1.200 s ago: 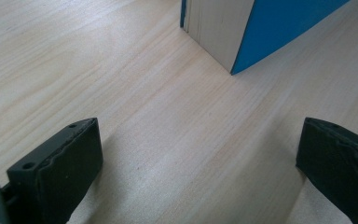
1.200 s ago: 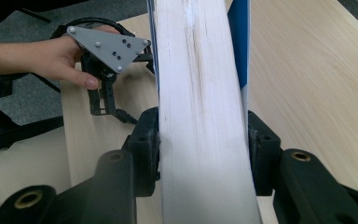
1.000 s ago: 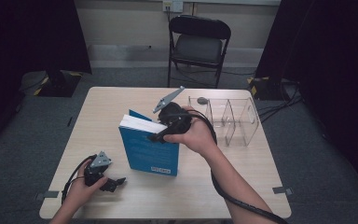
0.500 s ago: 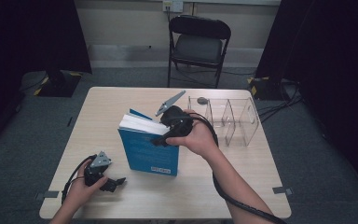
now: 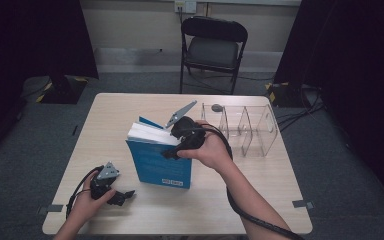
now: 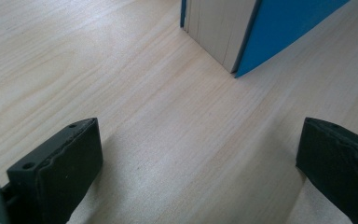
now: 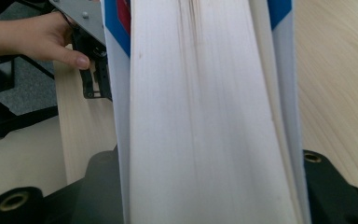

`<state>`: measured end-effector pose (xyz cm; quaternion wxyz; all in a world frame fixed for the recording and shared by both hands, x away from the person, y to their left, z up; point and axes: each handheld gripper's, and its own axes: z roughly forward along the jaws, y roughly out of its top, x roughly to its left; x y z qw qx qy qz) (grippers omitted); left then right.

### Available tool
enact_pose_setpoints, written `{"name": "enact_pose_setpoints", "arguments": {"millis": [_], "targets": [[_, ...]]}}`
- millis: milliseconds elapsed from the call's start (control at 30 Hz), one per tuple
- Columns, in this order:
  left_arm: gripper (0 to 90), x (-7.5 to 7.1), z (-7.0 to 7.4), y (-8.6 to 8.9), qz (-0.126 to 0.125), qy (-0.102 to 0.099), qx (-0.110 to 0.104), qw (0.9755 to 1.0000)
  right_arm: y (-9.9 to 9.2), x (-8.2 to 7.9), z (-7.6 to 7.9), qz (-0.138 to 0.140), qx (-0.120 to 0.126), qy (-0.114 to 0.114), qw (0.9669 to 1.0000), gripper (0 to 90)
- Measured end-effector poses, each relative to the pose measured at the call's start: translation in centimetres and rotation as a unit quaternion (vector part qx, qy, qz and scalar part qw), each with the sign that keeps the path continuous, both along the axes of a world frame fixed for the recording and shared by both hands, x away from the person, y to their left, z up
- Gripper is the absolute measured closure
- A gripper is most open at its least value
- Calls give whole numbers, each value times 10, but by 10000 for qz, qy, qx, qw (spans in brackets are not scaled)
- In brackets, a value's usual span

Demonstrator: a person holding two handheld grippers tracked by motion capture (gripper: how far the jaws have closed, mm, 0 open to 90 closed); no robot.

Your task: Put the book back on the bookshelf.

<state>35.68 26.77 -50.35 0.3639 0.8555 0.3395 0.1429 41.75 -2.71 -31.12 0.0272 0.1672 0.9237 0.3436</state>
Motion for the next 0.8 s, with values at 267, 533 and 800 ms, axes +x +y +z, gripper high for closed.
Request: {"name": "enact_pose_setpoints", "arguments": {"millis": [267,533,800], "targets": [[0,0,0,0,1,1,0,10000,2,-2,0,30,-107,-46,9999,505],[0,0,0,0,1,2,-1,10000,6,-6,1,26,-359,-144,9992,448],[0,0,0,0,-1,1,0,10000,8,-8,2,162,-495,-78,9986,515]]}}
